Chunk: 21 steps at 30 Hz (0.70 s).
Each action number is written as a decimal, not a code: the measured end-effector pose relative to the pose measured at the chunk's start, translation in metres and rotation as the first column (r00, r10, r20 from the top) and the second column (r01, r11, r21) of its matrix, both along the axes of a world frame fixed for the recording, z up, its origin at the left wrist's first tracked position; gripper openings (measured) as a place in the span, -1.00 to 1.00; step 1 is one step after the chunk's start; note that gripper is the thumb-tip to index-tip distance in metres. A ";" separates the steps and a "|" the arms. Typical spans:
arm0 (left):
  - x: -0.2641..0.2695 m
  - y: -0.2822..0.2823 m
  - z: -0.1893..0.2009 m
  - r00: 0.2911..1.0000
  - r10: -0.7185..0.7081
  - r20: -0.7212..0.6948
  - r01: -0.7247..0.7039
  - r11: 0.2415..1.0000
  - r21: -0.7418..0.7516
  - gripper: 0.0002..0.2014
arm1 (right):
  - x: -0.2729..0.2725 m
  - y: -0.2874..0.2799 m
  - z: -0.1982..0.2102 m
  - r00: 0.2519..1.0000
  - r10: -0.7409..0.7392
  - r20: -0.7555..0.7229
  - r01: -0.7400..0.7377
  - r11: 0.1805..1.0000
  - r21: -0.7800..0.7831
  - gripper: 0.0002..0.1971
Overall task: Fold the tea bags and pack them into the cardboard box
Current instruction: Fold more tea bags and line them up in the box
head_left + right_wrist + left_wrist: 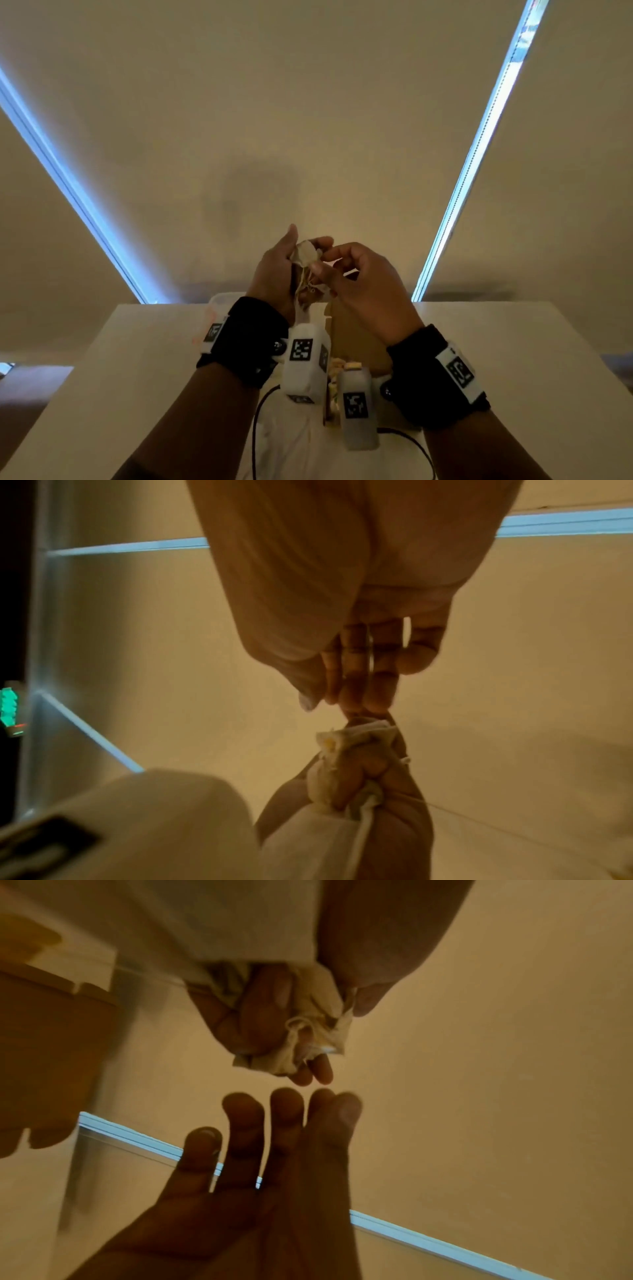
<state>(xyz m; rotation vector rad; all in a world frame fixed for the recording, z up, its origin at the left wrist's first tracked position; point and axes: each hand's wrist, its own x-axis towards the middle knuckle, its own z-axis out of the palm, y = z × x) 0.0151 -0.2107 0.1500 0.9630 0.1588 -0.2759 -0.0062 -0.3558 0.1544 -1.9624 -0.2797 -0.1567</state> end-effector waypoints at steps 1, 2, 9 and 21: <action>0.001 0.002 0.004 1.000 -0.018 0.017 0.018 1.000 0.016 -0.40 | 0.001 0.000 0.006 1.000 -0.005 0.020 0.006 1.000 -0.021 -0.85; 0.003 0.003 0.007 0.999 -0.037 0.036 0.037 0.999 0.024 -0.40 | 0.003 0.000 0.011 0.999 -0.008 0.043 0.009 1.000 -0.027 -0.89; 0.008 0.016 0.041 0.983 -0.148 0.105 0.142 0.988 0.060 -0.31 | 0.009 -0.004 0.042 0.978 0.059 0.200 -0.030 0.989 -0.144 -0.78; -0.004 -0.008 0.063 0.959 -0.209 0.190 0.147 0.944 0.294 -0.05 | 0.017 -0.017 0.072 0.994 0.058 0.096 -0.050 0.996 -0.080 -0.85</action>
